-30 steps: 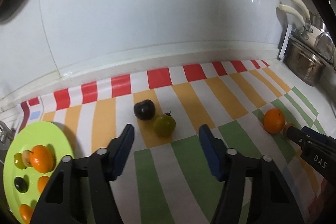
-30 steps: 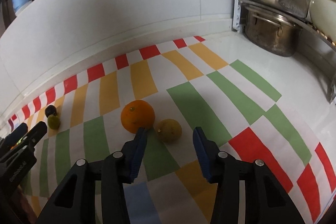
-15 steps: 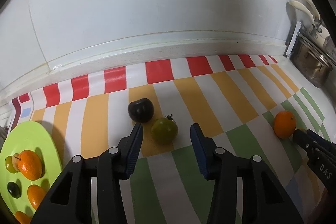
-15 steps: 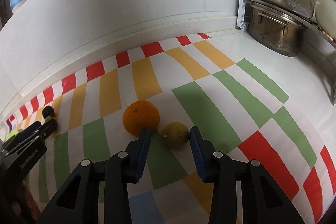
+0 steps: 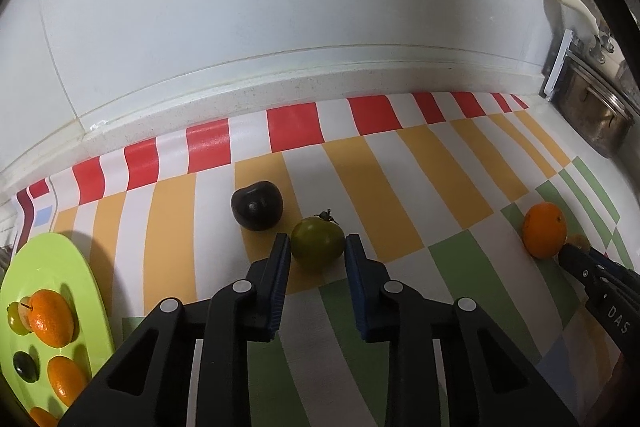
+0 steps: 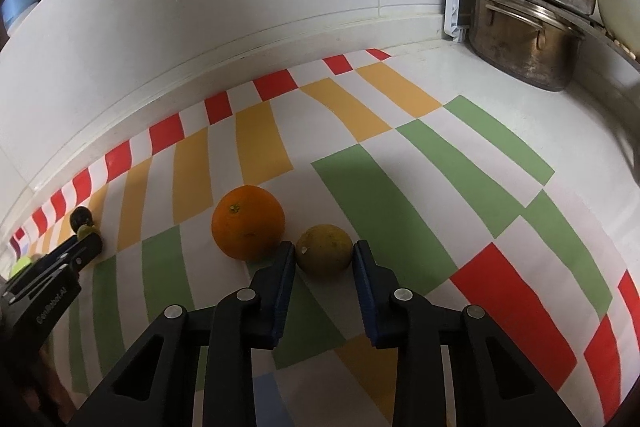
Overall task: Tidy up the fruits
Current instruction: 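Close the left gripper on the dark green tomato while the right closes on the yellow fruit, then carry the dark green tomato and yellow fruit in both grippers over the plate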
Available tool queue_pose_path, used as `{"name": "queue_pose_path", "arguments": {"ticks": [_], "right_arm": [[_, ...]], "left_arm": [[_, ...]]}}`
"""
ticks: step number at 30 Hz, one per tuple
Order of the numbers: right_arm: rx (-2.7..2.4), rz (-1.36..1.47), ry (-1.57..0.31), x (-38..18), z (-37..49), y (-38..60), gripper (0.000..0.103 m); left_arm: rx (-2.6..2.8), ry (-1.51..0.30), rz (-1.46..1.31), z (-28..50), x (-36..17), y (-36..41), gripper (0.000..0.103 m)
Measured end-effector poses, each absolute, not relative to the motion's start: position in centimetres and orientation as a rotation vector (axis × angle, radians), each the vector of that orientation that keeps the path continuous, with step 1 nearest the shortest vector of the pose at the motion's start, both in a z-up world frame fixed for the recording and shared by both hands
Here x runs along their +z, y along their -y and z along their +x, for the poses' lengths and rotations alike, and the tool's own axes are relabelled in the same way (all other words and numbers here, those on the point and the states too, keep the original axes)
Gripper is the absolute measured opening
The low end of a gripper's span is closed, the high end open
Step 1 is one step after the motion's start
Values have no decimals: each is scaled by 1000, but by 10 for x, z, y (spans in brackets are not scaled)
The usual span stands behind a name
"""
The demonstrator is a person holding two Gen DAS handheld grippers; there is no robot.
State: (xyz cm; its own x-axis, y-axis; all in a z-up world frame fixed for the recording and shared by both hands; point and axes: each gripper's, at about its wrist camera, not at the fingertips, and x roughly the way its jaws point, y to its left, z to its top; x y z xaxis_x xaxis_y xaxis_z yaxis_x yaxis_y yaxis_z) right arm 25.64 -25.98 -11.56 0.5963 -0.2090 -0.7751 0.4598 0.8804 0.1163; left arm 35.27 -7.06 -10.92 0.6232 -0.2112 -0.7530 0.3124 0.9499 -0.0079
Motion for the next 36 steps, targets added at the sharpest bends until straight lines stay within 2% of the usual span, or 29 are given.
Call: {"name": "queue_pose_path", "arguments": {"ticks": [13,36], "right_arm": [[-357,308,-811,-97,248,254,31],[-231,222,-696,-28,214,212,31]], "left_arm": [[-359,-762,175,321,-99,74,27],[-335,-638,117,259,-28,39,27]]}}
